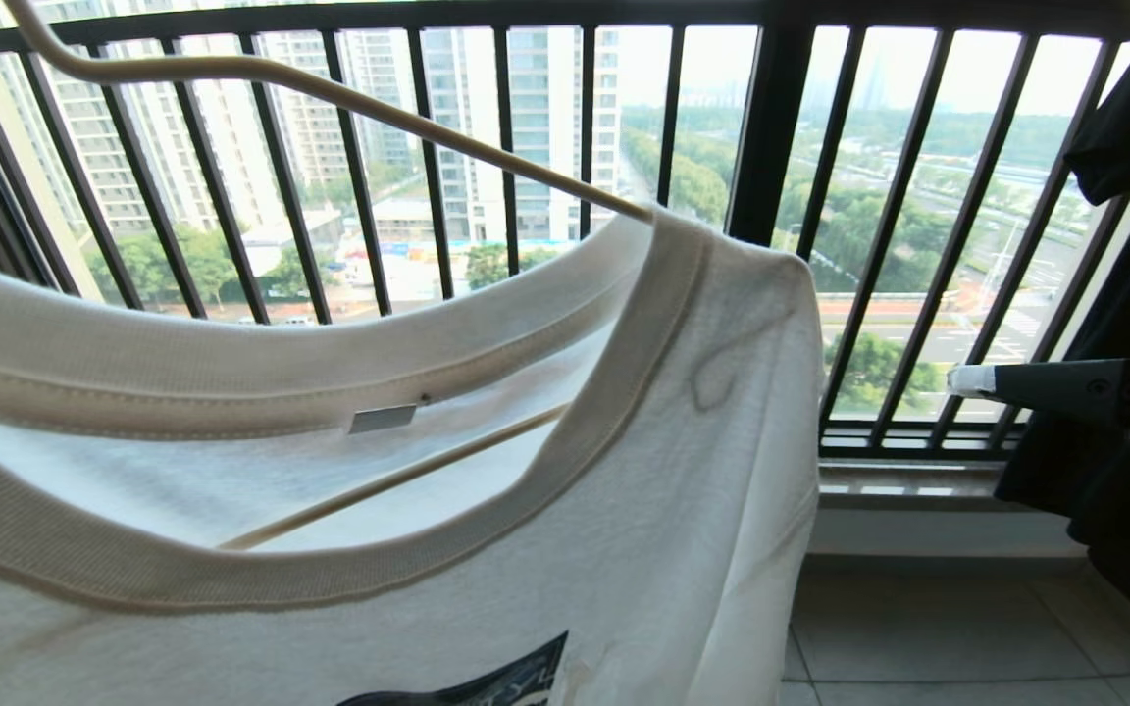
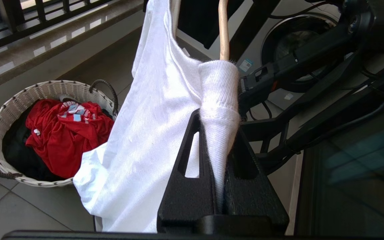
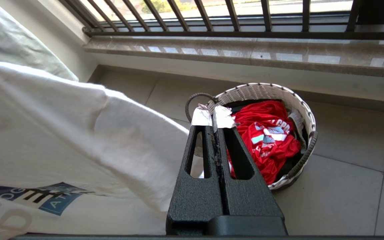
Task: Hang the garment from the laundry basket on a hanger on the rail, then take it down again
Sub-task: Hang the clothes rack on the clothesline
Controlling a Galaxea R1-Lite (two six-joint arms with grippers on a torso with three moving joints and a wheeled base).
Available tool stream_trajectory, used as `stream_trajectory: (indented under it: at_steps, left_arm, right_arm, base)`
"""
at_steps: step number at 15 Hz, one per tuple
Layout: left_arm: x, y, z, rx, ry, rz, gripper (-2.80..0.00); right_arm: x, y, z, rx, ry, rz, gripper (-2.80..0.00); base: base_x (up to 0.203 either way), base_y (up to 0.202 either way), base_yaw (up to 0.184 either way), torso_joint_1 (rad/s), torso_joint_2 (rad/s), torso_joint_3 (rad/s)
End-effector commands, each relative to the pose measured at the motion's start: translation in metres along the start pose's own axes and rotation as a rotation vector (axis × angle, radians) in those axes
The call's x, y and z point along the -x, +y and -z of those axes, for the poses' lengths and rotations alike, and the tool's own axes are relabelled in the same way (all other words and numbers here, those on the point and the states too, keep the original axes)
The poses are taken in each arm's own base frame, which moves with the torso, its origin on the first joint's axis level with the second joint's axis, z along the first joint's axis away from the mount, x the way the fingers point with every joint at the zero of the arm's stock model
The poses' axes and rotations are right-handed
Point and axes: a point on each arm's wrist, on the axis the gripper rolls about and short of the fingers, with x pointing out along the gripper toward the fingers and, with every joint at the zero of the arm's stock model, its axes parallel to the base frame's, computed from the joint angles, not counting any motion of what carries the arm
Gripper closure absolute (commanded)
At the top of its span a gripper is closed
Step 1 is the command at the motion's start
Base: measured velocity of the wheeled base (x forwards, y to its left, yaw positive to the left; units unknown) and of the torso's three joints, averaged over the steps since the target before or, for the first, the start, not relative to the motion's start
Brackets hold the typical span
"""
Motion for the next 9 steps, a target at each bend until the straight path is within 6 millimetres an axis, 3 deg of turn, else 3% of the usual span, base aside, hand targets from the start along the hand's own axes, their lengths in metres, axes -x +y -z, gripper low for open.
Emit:
stream_trajectory:
  at_steps: [1,9]
  left_arm:
    - [0.0013,-0.0035,0.0026,-0.003,-0.001,0.007,0.00]
    - [0.0042,-0.0102,0.0037,-0.024,-0.010,0.006,0.00]
  right_arm:
    - [0.0059,0.0014,-0.0007,0.004,-0.016,-0.008,0.00]
    - [0.0094,0.0020,-0.0007,0.007,-0.025,-0.012,0.00]
  base:
    - [0.000,0.000,0.000,0.104,-0.45,-0.359]
    - [0.000,0.000,0.000,0.119,-0.50,-0.329]
